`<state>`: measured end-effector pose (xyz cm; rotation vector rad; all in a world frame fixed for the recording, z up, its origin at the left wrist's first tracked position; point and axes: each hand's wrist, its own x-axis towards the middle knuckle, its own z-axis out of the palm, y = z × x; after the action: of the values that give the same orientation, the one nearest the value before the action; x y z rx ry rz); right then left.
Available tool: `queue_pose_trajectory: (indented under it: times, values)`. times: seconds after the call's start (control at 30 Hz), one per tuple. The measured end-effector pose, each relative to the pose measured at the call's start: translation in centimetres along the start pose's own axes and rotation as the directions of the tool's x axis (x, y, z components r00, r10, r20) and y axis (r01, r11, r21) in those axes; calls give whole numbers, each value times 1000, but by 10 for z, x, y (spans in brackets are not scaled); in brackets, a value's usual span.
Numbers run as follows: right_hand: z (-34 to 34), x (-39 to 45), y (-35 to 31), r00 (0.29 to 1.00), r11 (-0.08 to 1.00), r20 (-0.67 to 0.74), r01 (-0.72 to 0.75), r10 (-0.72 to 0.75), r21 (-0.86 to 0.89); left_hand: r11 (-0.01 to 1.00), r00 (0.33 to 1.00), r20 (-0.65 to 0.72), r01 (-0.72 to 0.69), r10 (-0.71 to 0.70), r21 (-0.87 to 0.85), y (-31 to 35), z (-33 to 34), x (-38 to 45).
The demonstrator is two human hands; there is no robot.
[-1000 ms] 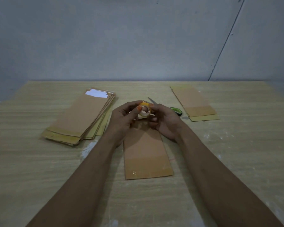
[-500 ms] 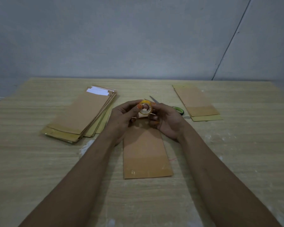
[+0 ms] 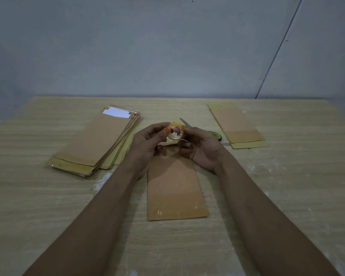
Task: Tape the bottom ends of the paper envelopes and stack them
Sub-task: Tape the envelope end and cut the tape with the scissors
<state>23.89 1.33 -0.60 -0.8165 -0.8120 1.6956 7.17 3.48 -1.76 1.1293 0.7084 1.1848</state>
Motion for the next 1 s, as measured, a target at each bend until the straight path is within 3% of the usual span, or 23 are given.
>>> queue_pose_trajectory:
  times: [0.8, 1.0]
  values:
    - [-1, 8, 5, 999, 1000, -33, 21, -21, 9, 998, 1000, 18, -19, 18, 56, -1, -2, -1]
    - [-4, 7, 4, 1000, 1000, -6, 12, -12, 27, 1000, 1000, 1, 19, -19, -11, 2, -1, -1]
